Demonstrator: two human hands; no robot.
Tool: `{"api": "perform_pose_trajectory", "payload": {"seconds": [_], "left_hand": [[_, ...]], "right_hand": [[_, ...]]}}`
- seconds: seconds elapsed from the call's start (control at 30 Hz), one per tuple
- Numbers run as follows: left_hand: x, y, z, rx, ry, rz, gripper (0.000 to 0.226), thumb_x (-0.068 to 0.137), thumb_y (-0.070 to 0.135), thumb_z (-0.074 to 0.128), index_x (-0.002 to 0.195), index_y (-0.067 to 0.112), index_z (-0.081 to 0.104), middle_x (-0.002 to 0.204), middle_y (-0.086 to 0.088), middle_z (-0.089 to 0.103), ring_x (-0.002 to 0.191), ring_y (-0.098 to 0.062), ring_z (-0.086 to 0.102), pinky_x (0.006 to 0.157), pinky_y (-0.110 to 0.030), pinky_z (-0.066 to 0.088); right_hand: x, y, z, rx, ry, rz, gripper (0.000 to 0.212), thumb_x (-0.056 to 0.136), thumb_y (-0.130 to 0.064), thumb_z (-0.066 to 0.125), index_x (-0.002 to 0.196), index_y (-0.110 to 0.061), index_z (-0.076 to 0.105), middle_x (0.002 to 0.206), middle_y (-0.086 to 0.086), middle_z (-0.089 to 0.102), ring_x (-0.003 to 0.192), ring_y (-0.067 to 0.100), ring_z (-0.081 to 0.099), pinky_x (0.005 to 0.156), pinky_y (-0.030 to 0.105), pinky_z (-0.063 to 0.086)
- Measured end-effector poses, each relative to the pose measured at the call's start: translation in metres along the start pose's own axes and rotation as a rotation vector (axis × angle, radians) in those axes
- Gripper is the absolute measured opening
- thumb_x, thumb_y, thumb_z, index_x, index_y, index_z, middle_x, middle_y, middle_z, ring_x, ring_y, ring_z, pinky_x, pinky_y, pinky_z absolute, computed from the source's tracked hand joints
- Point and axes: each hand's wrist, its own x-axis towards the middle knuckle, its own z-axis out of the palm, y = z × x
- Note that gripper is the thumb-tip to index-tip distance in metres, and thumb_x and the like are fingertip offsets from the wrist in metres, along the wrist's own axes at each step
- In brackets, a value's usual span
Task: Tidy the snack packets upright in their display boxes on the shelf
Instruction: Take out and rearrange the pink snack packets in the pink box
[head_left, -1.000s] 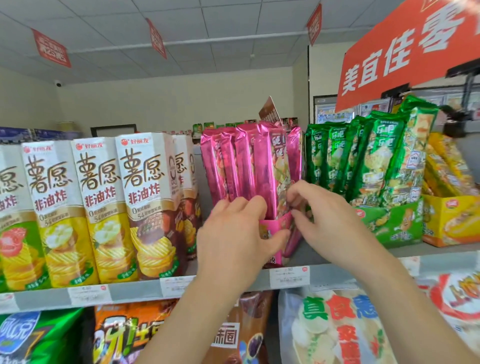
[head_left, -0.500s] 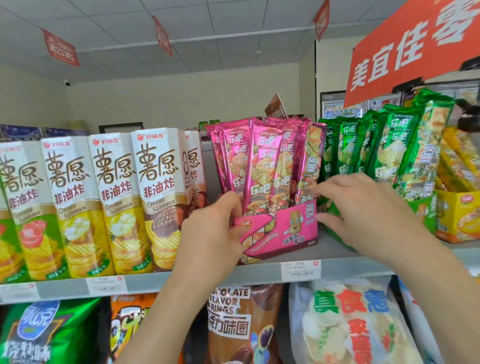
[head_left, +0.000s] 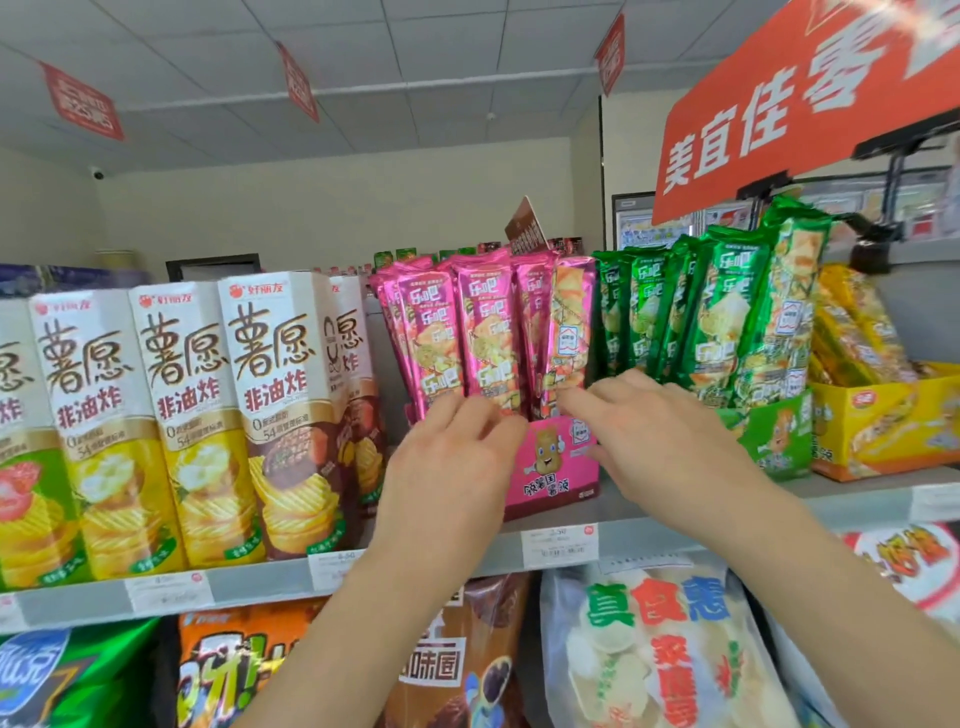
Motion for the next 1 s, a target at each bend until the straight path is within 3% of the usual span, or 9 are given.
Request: {"api": "perform_pose_trajectory", "payload": {"seconds": [0.07, 0.27, 0.5, 0.6, 0.67, 0.73, 0.83, 0.9, 1.0], "left_hand": [[-0.001, -0.004, 0.002, -0.084, 0.015, -0.031, 0.037, 0.067, 0.008, 0.083, 0.102, 0.01, 0.071, 0.091, -0.008, 0.061, 0.085, -0.031, 0.06, 0.057, -0.042, 0.056], [0.005, -0.021, 0.003, -0.31, 0.04, 0.014, 0.032, 0.064, -0.002, 0.084, 0.09, 0.012, 0.072, 0.088, -0.003, 0.063, 0.083, -0.025, 0.061, 0.07, -0.037, 0.055], [-0.003, -0.015, 0.003, -0.43, 0.155, -0.106, 0.033, 0.074, 0.018, 0.083, 0.104, 0.019, 0.069, 0.1, 0.006, 0.057, 0.09, -0.013, 0.057, 0.077, -0.032, 0.053], [-0.002, -0.011, 0.005, -0.278, 0.243, -0.196, 0.059, 0.07, 0.032, 0.083, 0.122, 0.021, 0.06, 0.115, -0.001, 0.051, 0.105, -0.02, 0.049, 0.088, -0.032, 0.045], [-0.002, -0.006, 0.007, -0.294, 0.251, -0.285, 0.07, 0.069, 0.037, 0.083, 0.129, 0.019, 0.052, 0.127, -0.006, 0.046, 0.117, -0.024, 0.044, 0.095, -0.036, 0.043], [-0.005, 0.0, 0.009, -0.366, 0.234, -0.322, 0.076, 0.069, 0.039, 0.081, 0.133, 0.016, 0.047, 0.138, -0.009, 0.04, 0.116, -0.021, 0.049, 0.086, -0.037, 0.051], [-0.01, 0.01, 0.01, -0.315, 0.213, -0.313, 0.075, 0.069, 0.043, 0.079, 0.131, 0.016, 0.047, 0.146, -0.015, 0.039, 0.084, -0.005, 0.056, 0.054, -0.021, 0.043], [-0.011, 0.015, 0.011, -0.268, 0.169, -0.331, 0.075, 0.069, 0.042, 0.082, 0.13, 0.017, 0.047, 0.15, -0.017, 0.037, 0.076, -0.016, 0.066, 0.049, -0.022, 0.041], [-0.012, 0.018, 0.012, -0.155, 0.13, -0.325, 0.073, 0.072, 0.044, 0.079, 0.131, 0.023, 0.041, 0.153, -0.015, 0.033, 0.069, -0.026, 0.069, 0.044, -0.027, 0.046]], "right_hand": [[0.001, 0.002, 0.001, 0.024, 0.033, -0.027, 0.052, 0.09, -0.011, 0.06, 0.132, -0.032, 0.037, 0.115, -0.006, 0.055, 0.111, 0.02, 0.044, 0.077, 0.032, 0.036], [0.001, -0.002, -0.017, 0.007, 0.065, -0.089, 0.039, 0.082, -0.002, 0.066, 0.113, -0.025, 0.06, 0.096, -0.003, 0.059, 0.097, 0.022, 0.05, 0.069, 0.03, 0.026], [-0.013, -0.001, -0.036, 0.177, 0.123, 0.032, 0.006, 0.096, -0.025, 0.052, 0.096, -0.026, 0.047, 0.096, -0.005, 0.046, 0.095, 0.019, 0.044, 0.075, 0.03, 0.035], [-0.009, -0.007, -0.04, 0.44, 0.282, 0.223, 0.034, 0.094, -0.043, 0.053, 0.115, -0.017, 0.045, 0.103, 0.003, 0.053, 0.082, 0.021, 0.049, 0.066, 0.03, 0.028], [0.001, -0.012, -0.038, 0.508, 0.256, 0.35, 0.07, 0.092, -0.053, 0.052, 0.142, -0.013, 0.023, 0.125, 0.012, 0.055, 0.09, 0.031, 0.059, 0.069, 0.034, 0.039], [0.011, -0.018, -0.032, 0.527, 0.179, 0.427, 0.094, 0.09, -0.059, 0.053, 0.152, -0.017, -0.005, 0.132, 0.016, 0.056, 0.092, 0.033, 0.065, 0.072, 0.036, 0.046], [0.017, -0.025, -0.02, 0.529, 0.099, 0.44, 0.109, 0.088, -0.052, 0.061, 0.151, -0.013, -0.02, 0.091, 0.006, 0.067, 0.066, 0.019, 0.062, 0.055, 0.029, 0.043], [0.018, -0.022, -0.015, 0.552, 0.099, 0.437, 0.106, 0.089, -0.039, 0.064, 0.152, -0.01, -0.017, 0.062, -0.006, 0.057, 0.047, 0.008, 0.051, 0.04, 0.021, 0.029], [0.019, -0.015, -0.015, 0.615, 0.078, 0.453, 0.102, 0.091, -0.034, 0.062, 0.152, -0.01, -0.016, 0.052, -0.006, 0.052, 0.039, 0.006, 0.047, 0.033, 0.016, 0.024]]}}
